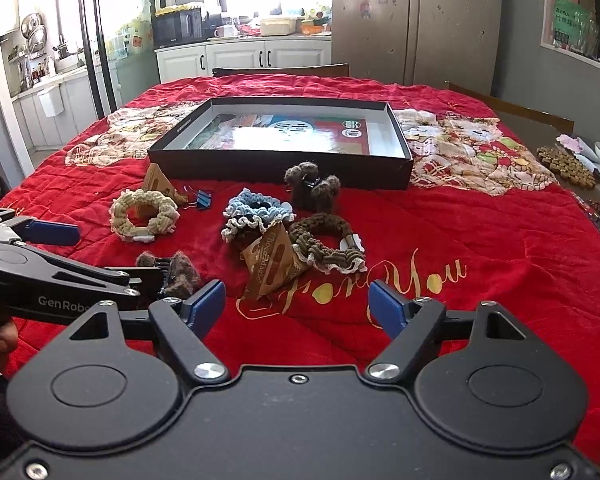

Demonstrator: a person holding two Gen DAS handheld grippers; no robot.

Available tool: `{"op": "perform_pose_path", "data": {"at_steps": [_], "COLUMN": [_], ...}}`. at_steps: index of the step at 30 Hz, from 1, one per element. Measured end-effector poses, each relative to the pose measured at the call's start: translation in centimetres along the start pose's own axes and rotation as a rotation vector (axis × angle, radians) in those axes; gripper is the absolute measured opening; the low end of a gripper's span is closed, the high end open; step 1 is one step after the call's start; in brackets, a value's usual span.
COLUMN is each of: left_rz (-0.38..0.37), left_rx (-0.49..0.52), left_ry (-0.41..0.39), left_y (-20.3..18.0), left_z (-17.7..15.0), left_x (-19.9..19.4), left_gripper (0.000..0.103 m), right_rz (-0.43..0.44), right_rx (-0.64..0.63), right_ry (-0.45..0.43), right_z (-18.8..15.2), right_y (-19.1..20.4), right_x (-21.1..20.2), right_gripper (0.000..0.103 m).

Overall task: Organize objects
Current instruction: 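Grasp the brown fuzzy hair clip with the left tool while the right tool grasps a paper pyramid packet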

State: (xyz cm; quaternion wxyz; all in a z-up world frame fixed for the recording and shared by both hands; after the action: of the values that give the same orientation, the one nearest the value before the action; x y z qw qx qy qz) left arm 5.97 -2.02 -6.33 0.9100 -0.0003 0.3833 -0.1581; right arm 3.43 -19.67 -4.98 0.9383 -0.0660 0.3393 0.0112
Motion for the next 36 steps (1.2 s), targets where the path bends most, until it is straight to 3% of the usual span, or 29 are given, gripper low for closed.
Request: {"op": "perform_pose_path", "data": {"at_steps": [10,13,19,23,27,31,36], "left_rz": [-0.111,-0.158,-0.255,-0.263,-0.273,-0.281,-0.288], "left_rx": [0.135,0.143,0.184,0.220,0.249,0.239,0.218], "left_ry": [-0.048,-0.048,-0.055,-0.056,-0.033,-0.011,-0.014], "left_y": [-1.0,-1.3,-1.9,-2.1,-2.5,-2.3,-2.0], "left_z": [0.1,0.0,-0.3,-0.4,-0.8,-1.0,-0.8], "left_x": [1.8,1.9,1.3,1.6,2.3,3.1,3.1], "left_gripper": [0.096,0.092,0.092,0.091,0.081,0.058,0.051], "right_rz": [0.109,0.168,0.179,0.195,0.191,0.173,0.181], "right_rx": [0.028,0.021,-0.038,-0.075,-0.096,-0.099,-0.083], "right_ry": [-0.043,-0.036,-0.051,-0.037,-0.026,-0.017,-0.008], "right_z": [0.5,0.4,0.8,1.0,0.9,0.8,0.9], "right_y": [-0.3,0.3,1.4,2.2,2.9,3.0,2.2], "right_x": [1.6,2.1,3.3,4.4,5.6,6.3,6.0], "right_gripper": [0.058,0.056,0.056,0.054,0.050,0.041,0.030]}}
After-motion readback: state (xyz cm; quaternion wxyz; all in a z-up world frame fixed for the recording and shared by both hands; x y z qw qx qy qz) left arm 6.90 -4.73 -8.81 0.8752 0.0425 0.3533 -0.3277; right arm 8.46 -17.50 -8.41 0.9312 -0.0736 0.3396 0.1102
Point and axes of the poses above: each gripper's, at about its wrist camera, not at the fingertips, and x roughly the way its jaws point, y to its left, z to its top, the point moved 7 cm from there along x, roughly the way its jaws point, and after that the axes turned 13 degrees about -z, right-handed, at the moved point
